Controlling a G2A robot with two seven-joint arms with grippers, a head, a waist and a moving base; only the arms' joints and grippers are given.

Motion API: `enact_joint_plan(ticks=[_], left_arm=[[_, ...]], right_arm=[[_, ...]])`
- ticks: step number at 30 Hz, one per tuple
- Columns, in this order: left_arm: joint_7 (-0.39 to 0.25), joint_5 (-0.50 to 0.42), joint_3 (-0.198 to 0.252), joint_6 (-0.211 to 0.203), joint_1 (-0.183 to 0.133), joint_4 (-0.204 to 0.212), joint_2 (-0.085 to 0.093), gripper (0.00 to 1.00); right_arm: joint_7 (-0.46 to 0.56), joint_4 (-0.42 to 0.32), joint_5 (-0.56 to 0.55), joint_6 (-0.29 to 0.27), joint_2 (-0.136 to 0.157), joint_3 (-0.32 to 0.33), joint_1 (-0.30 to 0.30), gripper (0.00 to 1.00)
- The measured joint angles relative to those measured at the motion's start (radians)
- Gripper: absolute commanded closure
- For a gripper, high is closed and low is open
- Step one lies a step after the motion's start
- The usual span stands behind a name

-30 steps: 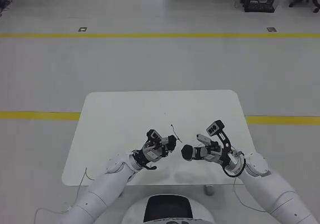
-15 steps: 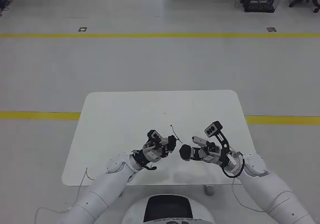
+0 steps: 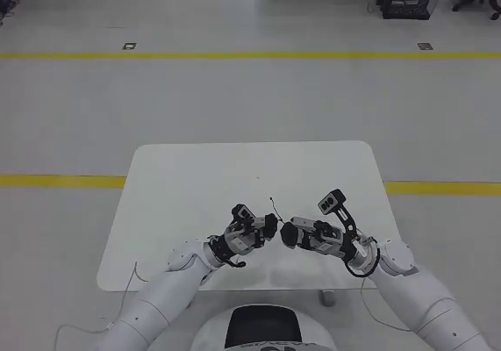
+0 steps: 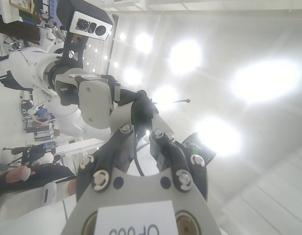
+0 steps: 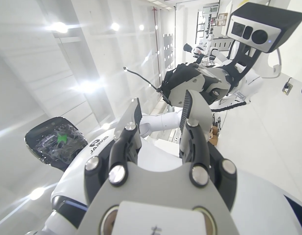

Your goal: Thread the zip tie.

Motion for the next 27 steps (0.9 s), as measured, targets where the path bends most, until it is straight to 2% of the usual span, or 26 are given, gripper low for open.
enact_joint_plan(ticks=[6, 11, 27], left_arm=[[-0.002, 0.004, 0.001, 0.006, 0.001, -0.001, 0.001, 1.00], [-0.002, 0.007, 0.003, 0.008, 0.002, -0.002, 0.001, 1.00], [0.001, 0.012, 0.008, 0.011, 0.000, -0.003, 0.002, 1.00]], right_arm=[[0.004, 0.002, -0.005, 0.001, -0.005, 0.006, -0.003, 0.79], [0.012, 0.004, -0.009, 0.002, -0.009, 0.011, -0.006, 0.85], [0.027, 0.008, -0.019, 0.014, -0.020, 0.029, -0.010, 0.91]])
